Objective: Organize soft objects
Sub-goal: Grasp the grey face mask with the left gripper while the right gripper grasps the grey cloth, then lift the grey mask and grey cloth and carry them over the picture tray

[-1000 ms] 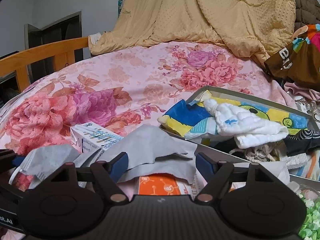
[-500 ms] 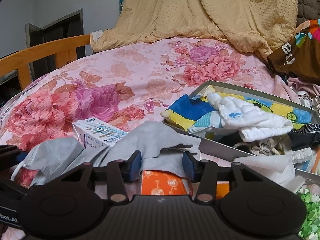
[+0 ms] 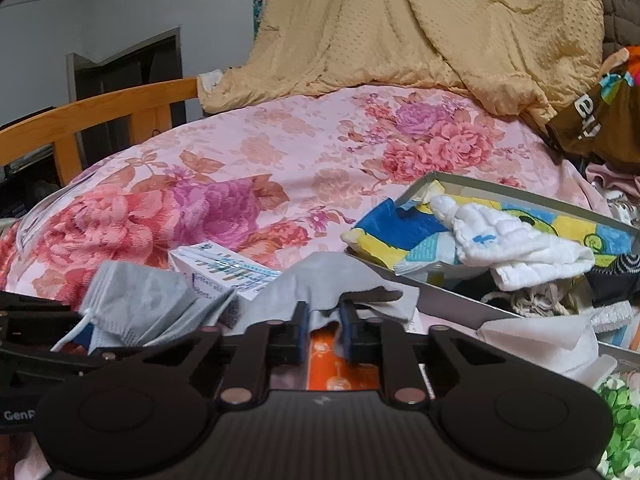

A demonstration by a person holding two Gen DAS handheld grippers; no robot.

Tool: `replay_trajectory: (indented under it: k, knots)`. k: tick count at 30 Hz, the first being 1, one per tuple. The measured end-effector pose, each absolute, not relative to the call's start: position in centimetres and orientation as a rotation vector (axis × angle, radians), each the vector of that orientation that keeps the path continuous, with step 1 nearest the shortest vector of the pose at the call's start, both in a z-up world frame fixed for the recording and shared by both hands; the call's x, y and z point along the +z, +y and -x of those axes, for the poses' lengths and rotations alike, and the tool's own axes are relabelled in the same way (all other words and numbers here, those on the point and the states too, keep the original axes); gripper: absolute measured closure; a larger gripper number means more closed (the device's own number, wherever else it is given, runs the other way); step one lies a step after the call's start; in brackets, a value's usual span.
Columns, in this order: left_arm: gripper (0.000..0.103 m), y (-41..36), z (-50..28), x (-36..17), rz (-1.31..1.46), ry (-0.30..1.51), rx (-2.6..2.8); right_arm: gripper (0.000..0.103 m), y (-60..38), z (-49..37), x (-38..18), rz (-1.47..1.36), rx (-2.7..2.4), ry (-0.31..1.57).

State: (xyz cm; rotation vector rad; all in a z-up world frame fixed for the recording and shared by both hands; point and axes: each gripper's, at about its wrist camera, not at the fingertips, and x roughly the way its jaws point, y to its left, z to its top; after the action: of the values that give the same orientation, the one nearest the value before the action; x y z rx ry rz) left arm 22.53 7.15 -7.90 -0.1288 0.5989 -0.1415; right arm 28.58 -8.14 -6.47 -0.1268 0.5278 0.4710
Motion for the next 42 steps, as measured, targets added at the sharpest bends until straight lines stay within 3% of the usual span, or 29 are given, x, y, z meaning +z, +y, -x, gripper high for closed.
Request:
replay_trajectory:
  k: [7,21,31,42]
  knots:
    - [0.092,7.3,-22.0,-6.6,0.184,0.595,-0.115,0.098,-8.4,-27.2,-5.6,0.139,0.465,0.502]
    - [0.093,2.7,-22.2,-0.2,0.2,0.5,-0.13,0.098,-12.6,-23.6,0.2,0.168,0.393,0.323]
    - [0.093,-1.0,-29.0,3.6,0.181,0.42,-0.133,0.098,-16.9,-27.7,3.4,0.182,0.365,0.209]
    - [0.093,-7.9,-39.9,1.1,0.155,0.445,-0.219,0.098,-23.5,-35.6,0.0,0.0,0.263,0.247]
